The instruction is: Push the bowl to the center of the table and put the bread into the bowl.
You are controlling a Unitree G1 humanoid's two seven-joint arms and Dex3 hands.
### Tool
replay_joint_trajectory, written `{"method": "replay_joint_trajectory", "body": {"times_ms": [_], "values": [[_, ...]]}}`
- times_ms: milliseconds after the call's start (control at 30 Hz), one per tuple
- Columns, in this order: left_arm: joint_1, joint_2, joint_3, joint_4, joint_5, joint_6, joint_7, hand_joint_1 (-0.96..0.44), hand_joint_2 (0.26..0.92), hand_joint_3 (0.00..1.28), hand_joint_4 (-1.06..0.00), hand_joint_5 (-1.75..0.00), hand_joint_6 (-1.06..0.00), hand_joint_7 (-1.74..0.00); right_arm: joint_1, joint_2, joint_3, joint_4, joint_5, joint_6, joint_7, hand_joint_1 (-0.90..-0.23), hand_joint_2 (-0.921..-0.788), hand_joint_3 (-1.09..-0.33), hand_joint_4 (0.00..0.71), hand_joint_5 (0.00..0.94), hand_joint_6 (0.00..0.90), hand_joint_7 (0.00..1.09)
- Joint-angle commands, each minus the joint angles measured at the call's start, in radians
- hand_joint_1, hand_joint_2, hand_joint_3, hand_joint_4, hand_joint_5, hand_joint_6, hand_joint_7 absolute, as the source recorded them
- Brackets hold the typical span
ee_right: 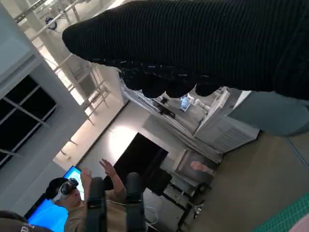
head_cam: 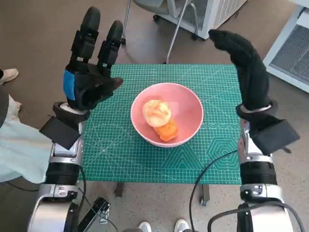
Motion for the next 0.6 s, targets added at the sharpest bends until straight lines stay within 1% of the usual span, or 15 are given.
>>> {"method": "replay_joint_trajectory", "body": {"times_ms": [33, 300, 600], "values": [[0.023, -0.009, 0.006, -0.016, 0.005, 0.001, 0.021, 0.06, 0.892, 0.0, -0.11, 0.0, 0.0, -0.34, 0.003, -0.007, 0.0, 0.006, 0.007, 0.006, 0.012, -0.63, -0.921, -0.753, 0.288, 0.001, -0.001, 0.67], [0.027, -0.01, 0.003, 0.006, 0.024, -0.022, 0.038, 0.07, 0.892, 0.0, -0.11, 0.0, 0.0, -0.34, -0.007, -0.015, -0.003, 0.017, 0.009, 0.002, 0.013, -0.612, -0.921, -0.754, 0.286, 0.0, -0.001, 0.67], [0.029, -0.01, 0.004, 0.029, 0.013, -0.039, 0.028, 0.07, 0.895, 0.0, -0.13, -0.01, 0.0, -0.37, -0.008, -0.017, -0.003, 0.016, 0.018, 0.009, 0.018, -0.612, -0.921, -0.752, 0.277, 0.0, -0.001, 0.67]]}}
